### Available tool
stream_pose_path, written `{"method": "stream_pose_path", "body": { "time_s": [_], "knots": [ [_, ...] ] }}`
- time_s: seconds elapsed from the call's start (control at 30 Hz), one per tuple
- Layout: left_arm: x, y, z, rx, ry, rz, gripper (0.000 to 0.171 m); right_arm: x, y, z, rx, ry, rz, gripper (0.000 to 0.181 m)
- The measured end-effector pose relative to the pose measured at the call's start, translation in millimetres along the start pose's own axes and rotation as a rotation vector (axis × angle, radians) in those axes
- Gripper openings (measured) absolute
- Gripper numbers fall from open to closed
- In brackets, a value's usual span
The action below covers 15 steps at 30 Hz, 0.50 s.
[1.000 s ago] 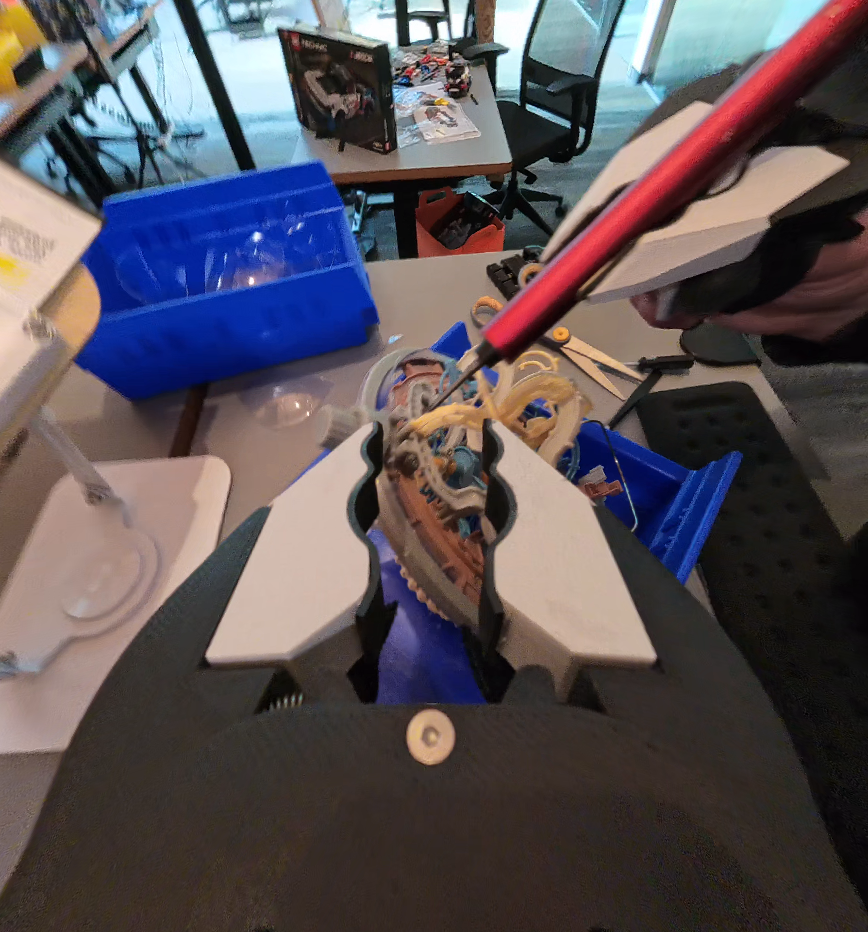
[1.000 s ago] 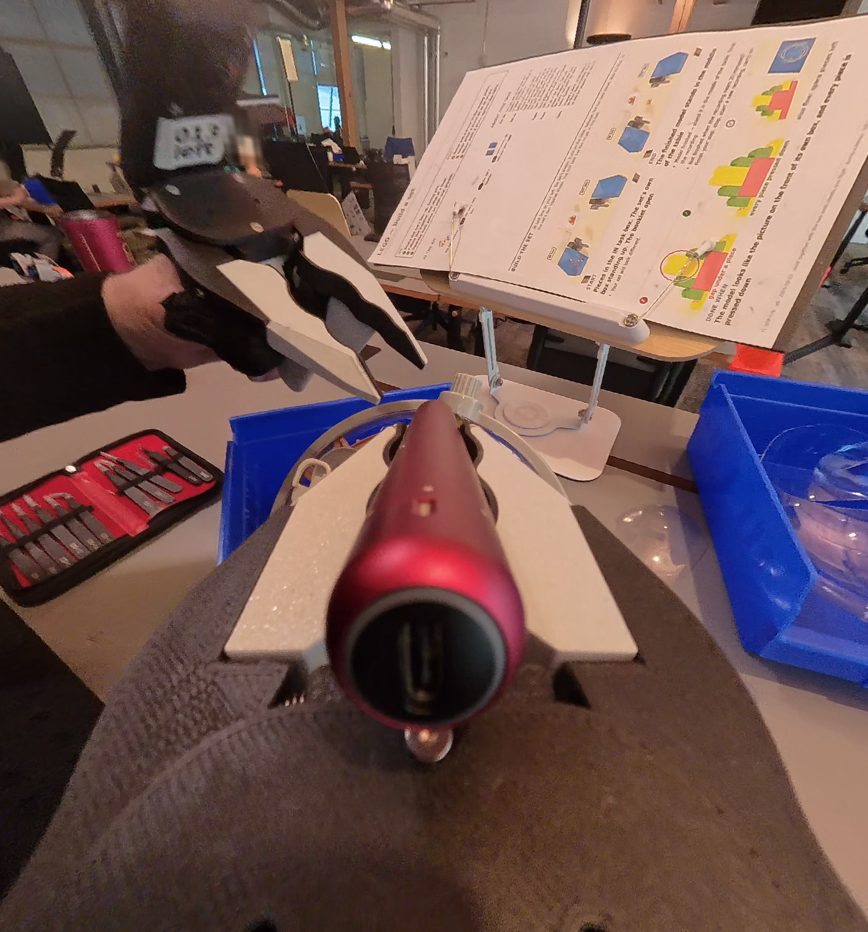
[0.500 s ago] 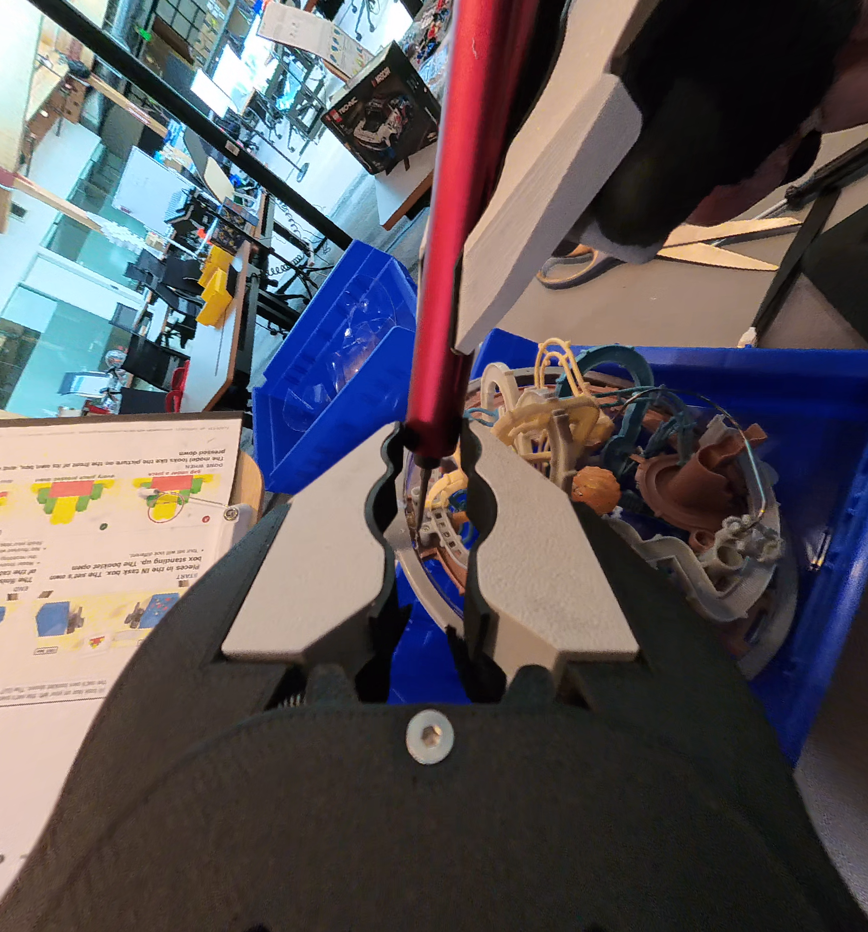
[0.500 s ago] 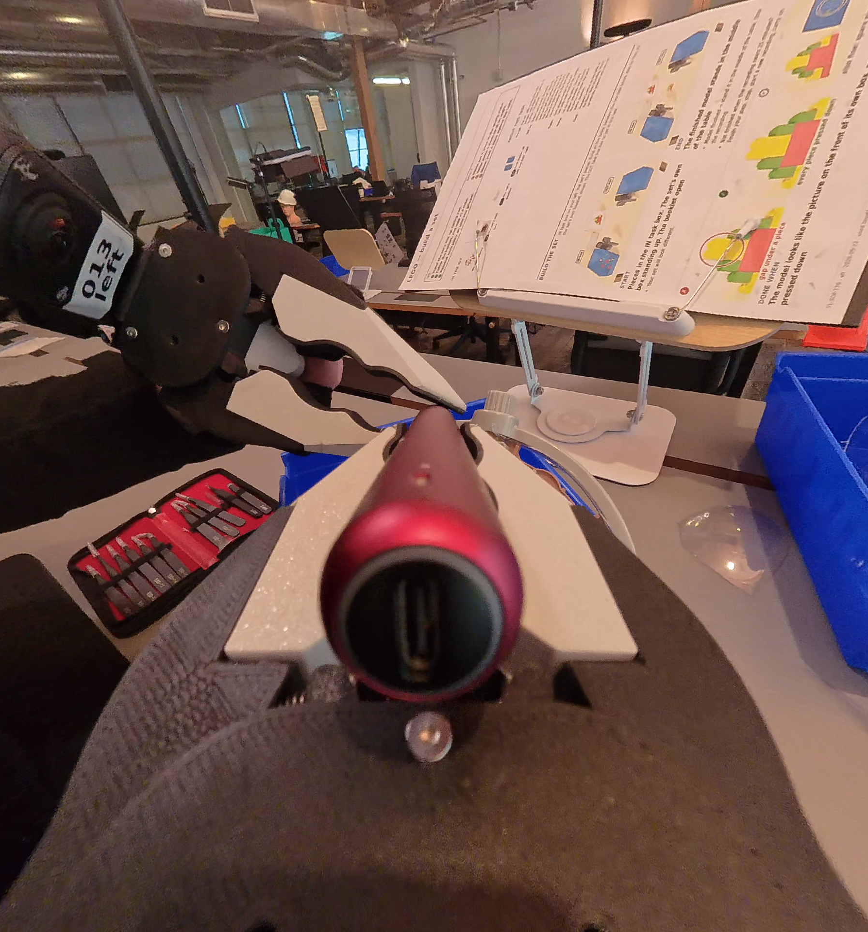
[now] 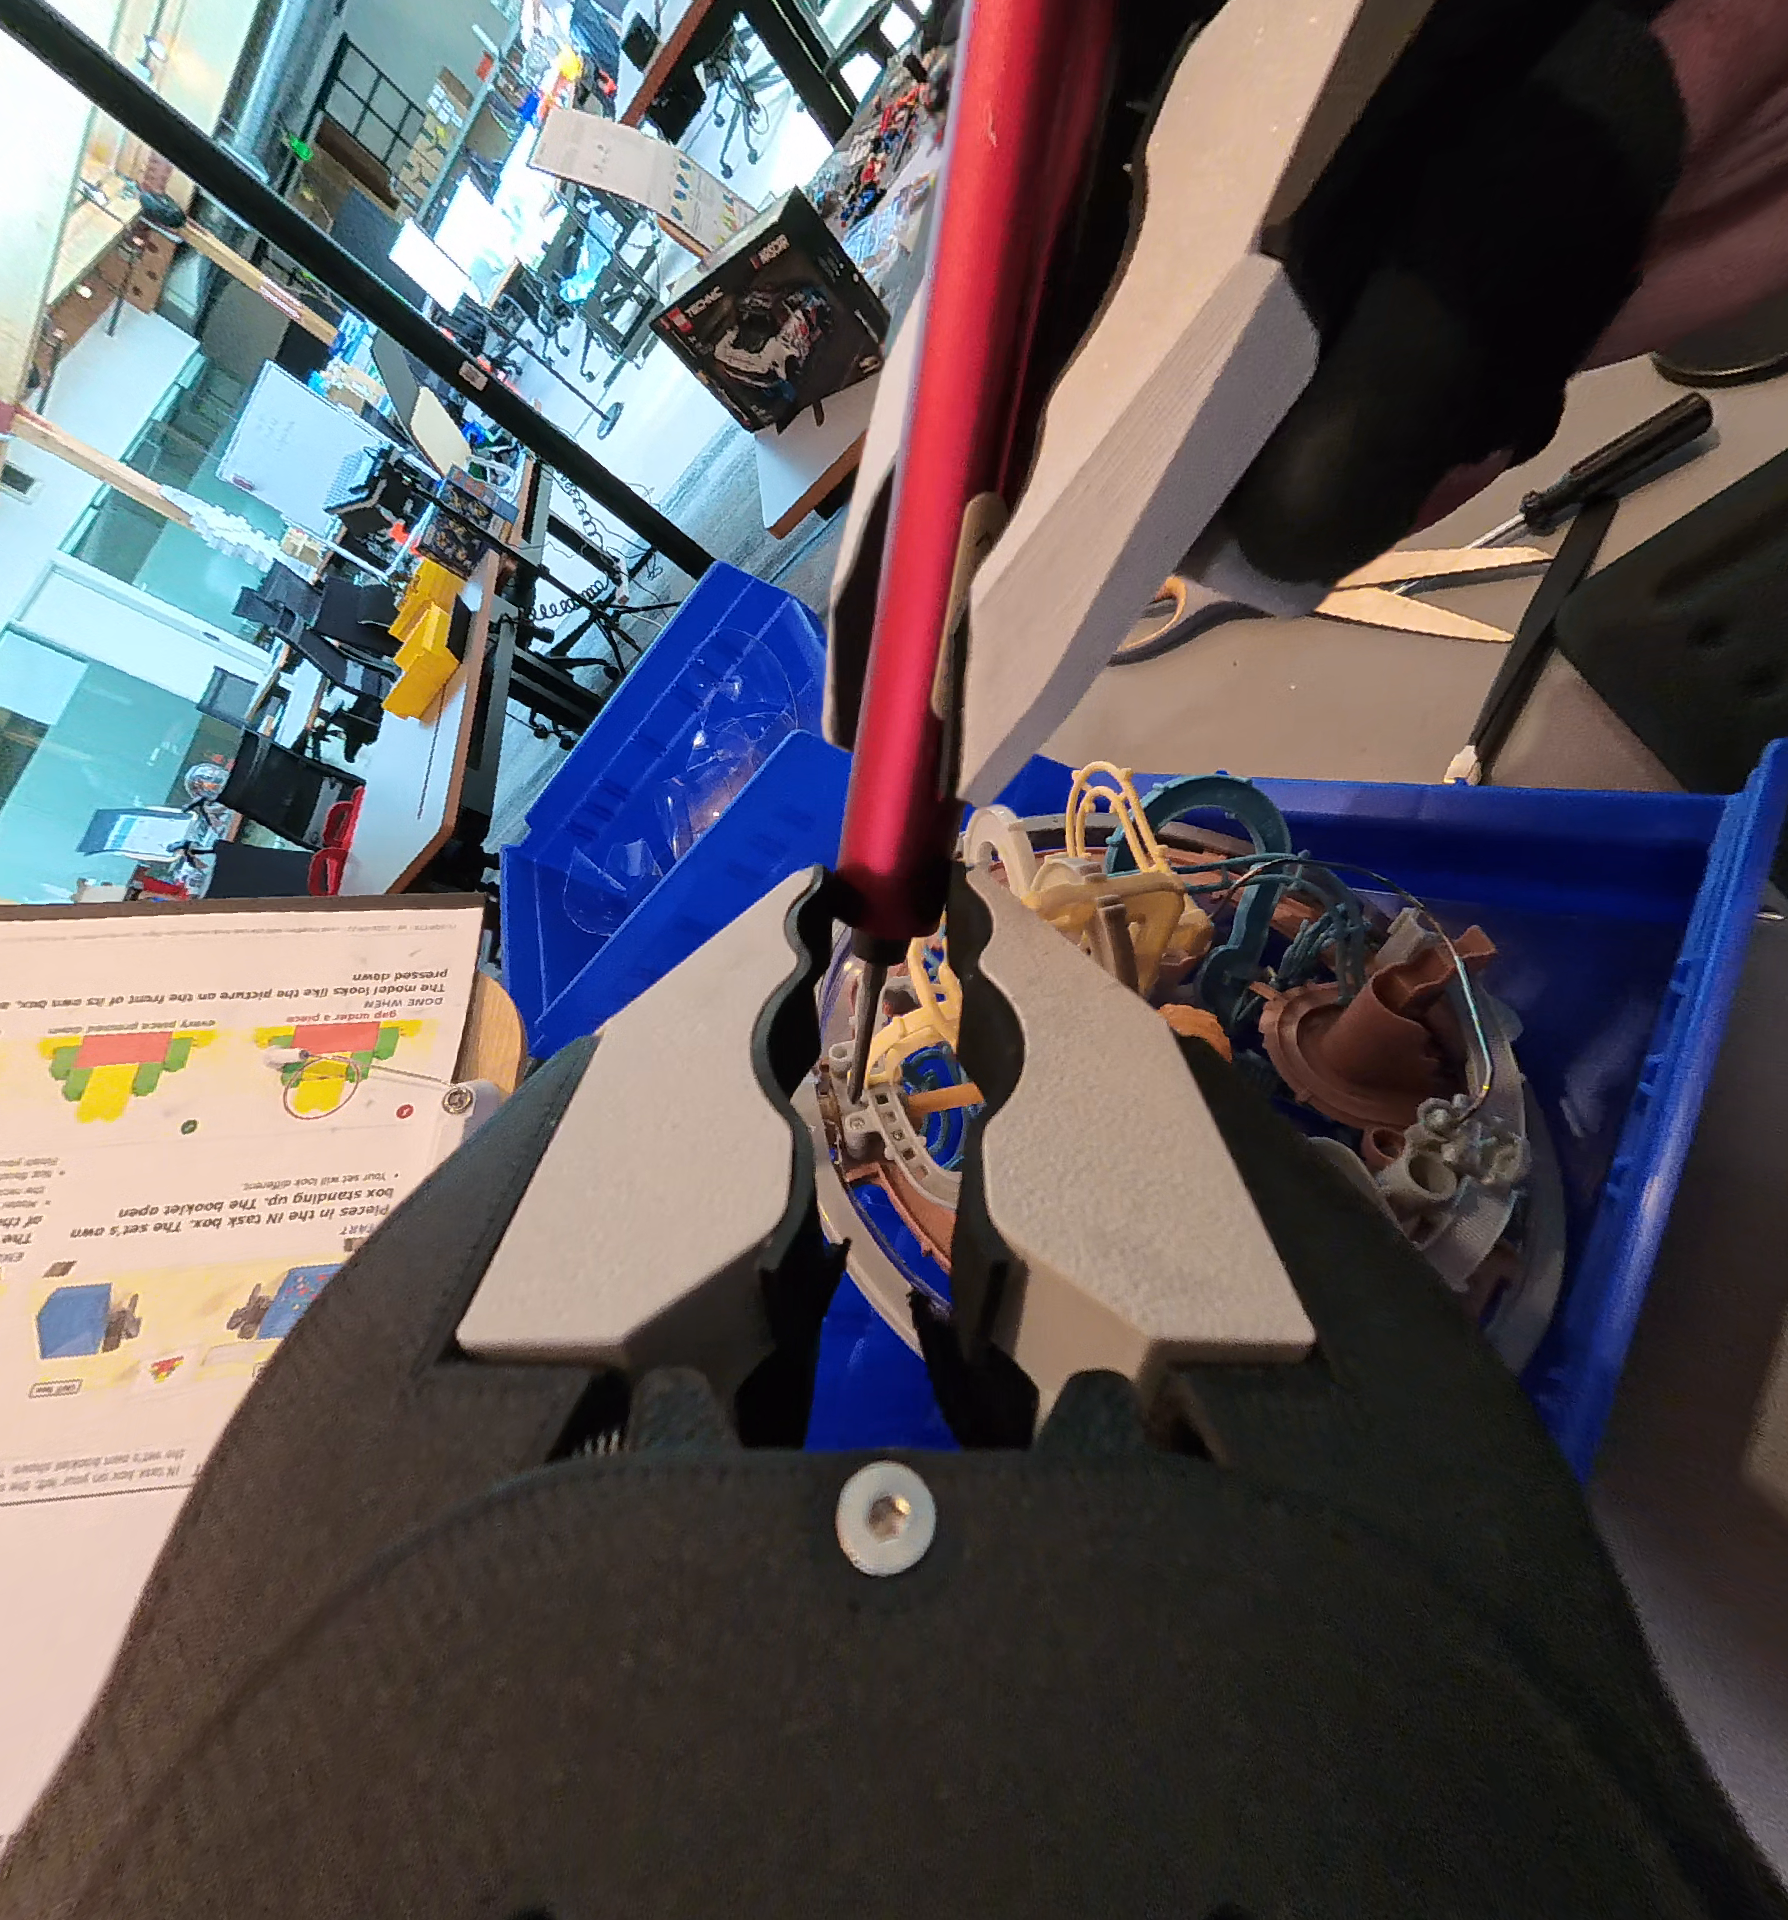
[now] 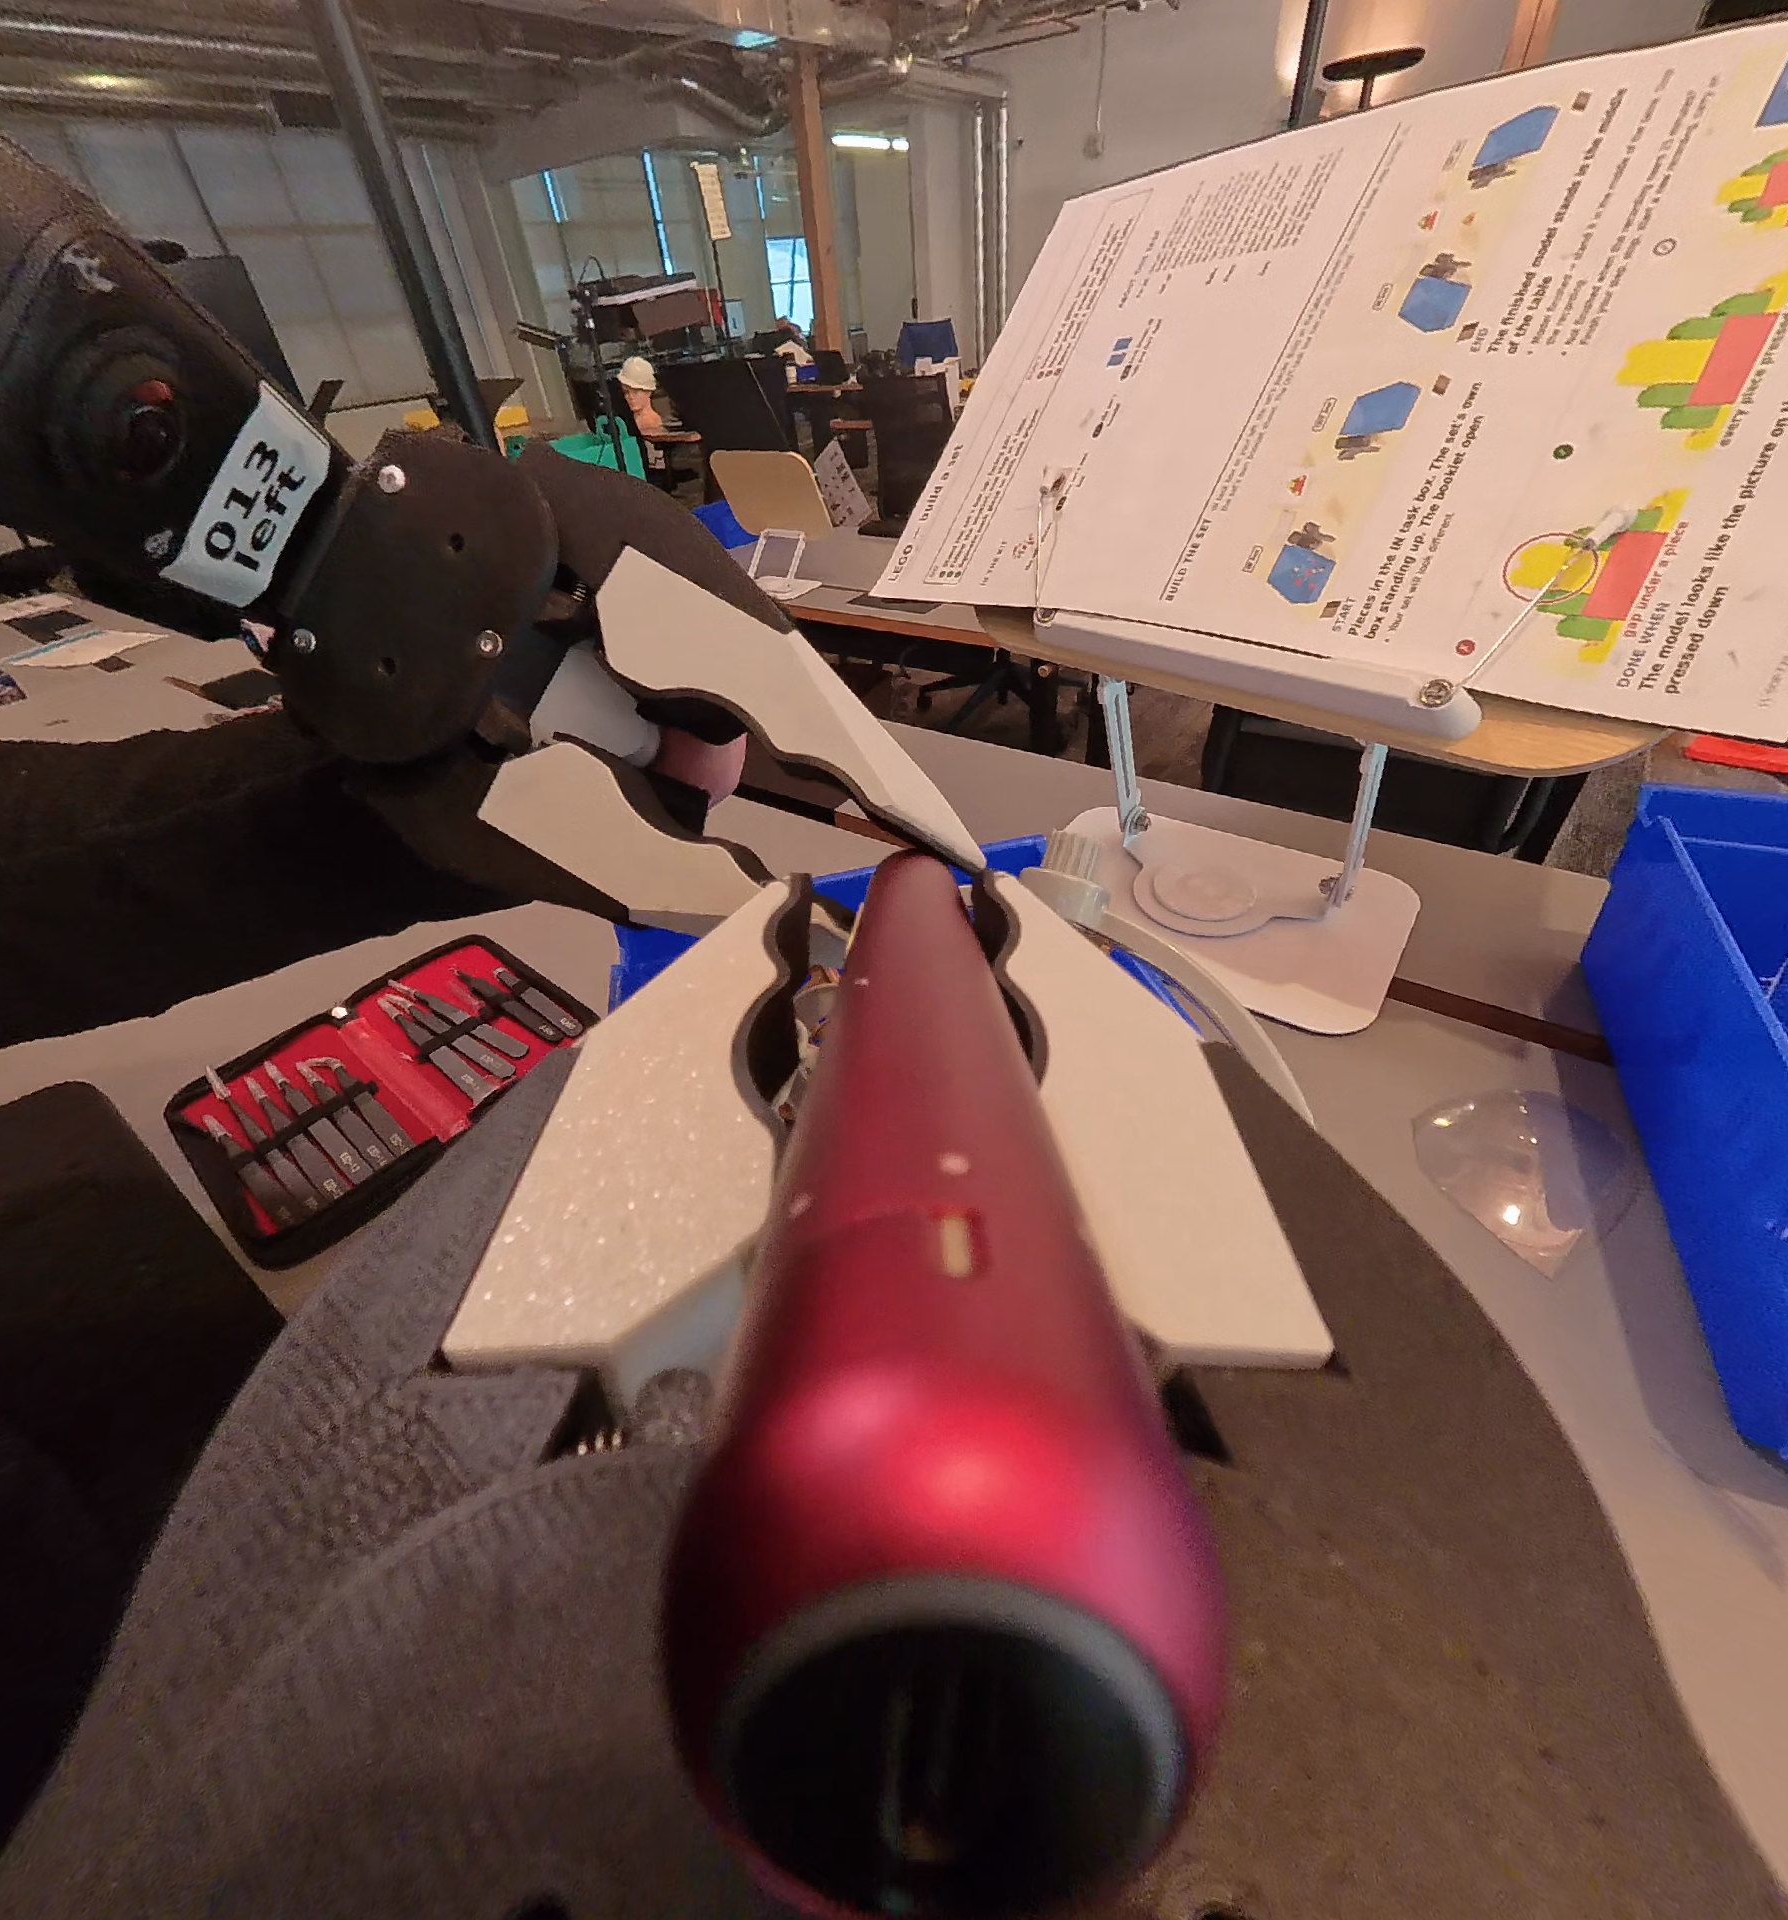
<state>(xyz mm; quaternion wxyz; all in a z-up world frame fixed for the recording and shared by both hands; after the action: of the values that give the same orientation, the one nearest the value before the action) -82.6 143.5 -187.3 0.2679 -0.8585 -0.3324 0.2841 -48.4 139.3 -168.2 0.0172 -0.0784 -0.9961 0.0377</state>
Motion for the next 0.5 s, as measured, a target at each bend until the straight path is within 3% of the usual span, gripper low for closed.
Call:
{"method": "stream_pose_path", "body": {
  "time_s": [0.1,0.5],
  "knots": [
    [-0.9,1.1,-2.6,0.003,0.003,0.002,0.02,-2.9,2.4,-1.5,0.024,0.017,0.005,0.021],
    [-1.1,3.5,-4.8,-0.006,0.007,0.009,0.02,-7.3,0.7,1.5,-0.012,-0.004,0.023,0.024]
  ]
}}
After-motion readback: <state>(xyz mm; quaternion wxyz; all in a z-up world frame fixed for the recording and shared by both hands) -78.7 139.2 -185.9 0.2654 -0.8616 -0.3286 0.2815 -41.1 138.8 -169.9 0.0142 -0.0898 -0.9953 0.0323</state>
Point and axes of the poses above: each gripper's, where its closed fingertips meet, x out along the fingers, z out of its underside, y = z × x across the jaws, the point moved 2 cm from there along -x, back along the fingers, and after that the axes turned 8 degrees about y, right-handed, at the moved point
